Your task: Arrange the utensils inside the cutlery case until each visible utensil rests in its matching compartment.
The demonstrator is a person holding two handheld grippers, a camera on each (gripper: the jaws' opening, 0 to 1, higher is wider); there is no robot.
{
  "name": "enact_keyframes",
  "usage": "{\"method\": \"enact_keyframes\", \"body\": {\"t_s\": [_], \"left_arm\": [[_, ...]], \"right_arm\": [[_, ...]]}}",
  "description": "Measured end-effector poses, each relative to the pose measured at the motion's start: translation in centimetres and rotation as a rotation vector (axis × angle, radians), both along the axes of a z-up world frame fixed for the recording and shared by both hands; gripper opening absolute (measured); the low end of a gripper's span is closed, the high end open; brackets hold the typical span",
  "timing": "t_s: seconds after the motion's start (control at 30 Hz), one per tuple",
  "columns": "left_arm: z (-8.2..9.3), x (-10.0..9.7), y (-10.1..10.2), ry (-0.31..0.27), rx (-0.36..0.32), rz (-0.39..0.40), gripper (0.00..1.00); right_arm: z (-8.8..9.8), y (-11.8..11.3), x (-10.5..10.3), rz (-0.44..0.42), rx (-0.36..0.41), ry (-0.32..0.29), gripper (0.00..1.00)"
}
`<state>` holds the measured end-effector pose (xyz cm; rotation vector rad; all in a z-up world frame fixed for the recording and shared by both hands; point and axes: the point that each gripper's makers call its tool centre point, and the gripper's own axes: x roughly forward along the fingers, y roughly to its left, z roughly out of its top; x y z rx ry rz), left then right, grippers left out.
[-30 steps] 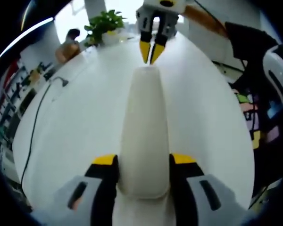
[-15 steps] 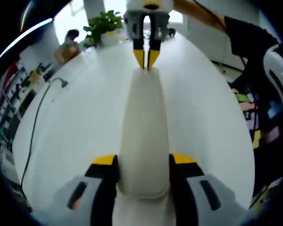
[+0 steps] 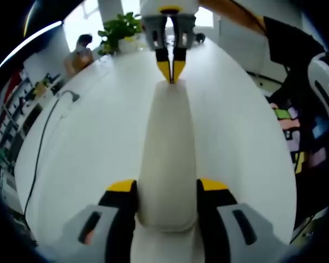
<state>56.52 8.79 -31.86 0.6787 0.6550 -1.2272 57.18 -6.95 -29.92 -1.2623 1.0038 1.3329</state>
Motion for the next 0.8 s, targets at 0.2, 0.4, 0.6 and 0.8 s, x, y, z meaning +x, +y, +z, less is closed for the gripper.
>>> {"method": "enact_keyframes", "body": {"t_s": [0.2,0.4,0.6,0.8], "left_arm": [[0.0,0.1,-0.1,-0.004,-0.011,-0.002,0.46],[0.0,0.3,-0.2,0.004,-0.01,-0.003,0.46],[0.0,0.3,-0.2,0.008,-0.013,-0.001,0.46],[-0.3,-0.6,-0.5,0.013,-0.017,0.001,0.46]], "right_arm": [[-0.1,-0.2,-0.1,-0.007,-0.004,0.012,0.0],[-0.1,-0.4,-0.1,-0.026,-0.004,0.012,0.0],[0.0,-0.5,0.4,-0.04,-0.008,0.024,0.0],[0.3,-0.7,1.6,-0.045,-0.022,0.031,0.0]]}}
